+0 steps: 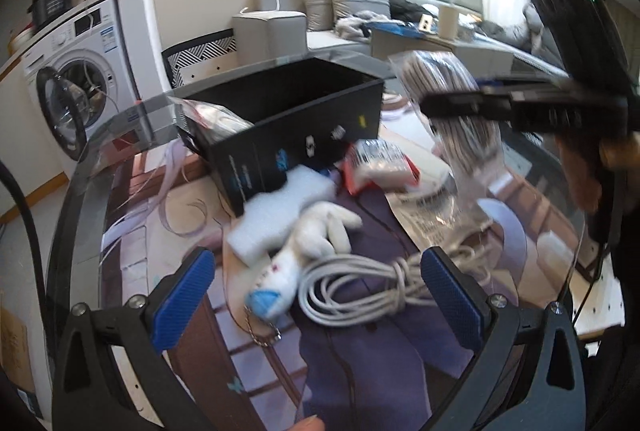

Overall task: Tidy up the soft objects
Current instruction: 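Grasp the loose white cable coil with the left gripper while the right holds the cord bag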

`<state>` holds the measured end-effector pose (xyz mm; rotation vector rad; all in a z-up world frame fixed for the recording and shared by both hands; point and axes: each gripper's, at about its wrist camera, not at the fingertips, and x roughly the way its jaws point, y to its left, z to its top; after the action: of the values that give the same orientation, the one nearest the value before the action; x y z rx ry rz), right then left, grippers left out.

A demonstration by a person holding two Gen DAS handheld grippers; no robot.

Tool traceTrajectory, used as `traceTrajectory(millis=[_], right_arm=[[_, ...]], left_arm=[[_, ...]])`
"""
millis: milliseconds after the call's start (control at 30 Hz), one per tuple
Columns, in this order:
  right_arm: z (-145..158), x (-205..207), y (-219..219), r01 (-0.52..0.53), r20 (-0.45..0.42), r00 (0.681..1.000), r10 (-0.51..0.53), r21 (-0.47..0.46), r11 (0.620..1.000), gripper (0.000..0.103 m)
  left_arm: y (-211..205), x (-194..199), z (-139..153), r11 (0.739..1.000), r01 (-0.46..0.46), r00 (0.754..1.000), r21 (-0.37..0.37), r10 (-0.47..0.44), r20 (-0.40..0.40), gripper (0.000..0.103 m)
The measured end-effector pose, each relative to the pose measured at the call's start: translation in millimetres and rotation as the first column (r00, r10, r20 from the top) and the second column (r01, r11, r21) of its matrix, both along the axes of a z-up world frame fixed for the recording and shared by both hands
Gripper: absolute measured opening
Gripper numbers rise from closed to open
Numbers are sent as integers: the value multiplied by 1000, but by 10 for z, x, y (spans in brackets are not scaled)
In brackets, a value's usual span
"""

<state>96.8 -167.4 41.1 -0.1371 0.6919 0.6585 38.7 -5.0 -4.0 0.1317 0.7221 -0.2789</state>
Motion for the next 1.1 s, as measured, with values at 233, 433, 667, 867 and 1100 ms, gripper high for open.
traceTrajectory(millis=[233,433,667,867,1100], right_arm=[[39,-11,-20,-1,7,1000,1,4,1000,46],[39,-20,-31,0,9,1000,0,5,1000,46],[34,-38,-25,-9,2,1000,9,4,1000,46],[39,-40,-19,-10,1,1000,10,3,1000,46],[42,-37,-26,-7,-3,1000,7,2,1000,46]], left_arm=[[-88,-114,-17,997,69,997,46,-68,-22,103],[-161,-106,-87,992,103,994,76,-100,-49,103],[-273,-39,-113,989,126,991,78,-121,-64,103],[-365,7,-126,984,170,982,62,-164,-88,103],[-455,-39,-185,960,279,950,-5,-277,-147,102]])
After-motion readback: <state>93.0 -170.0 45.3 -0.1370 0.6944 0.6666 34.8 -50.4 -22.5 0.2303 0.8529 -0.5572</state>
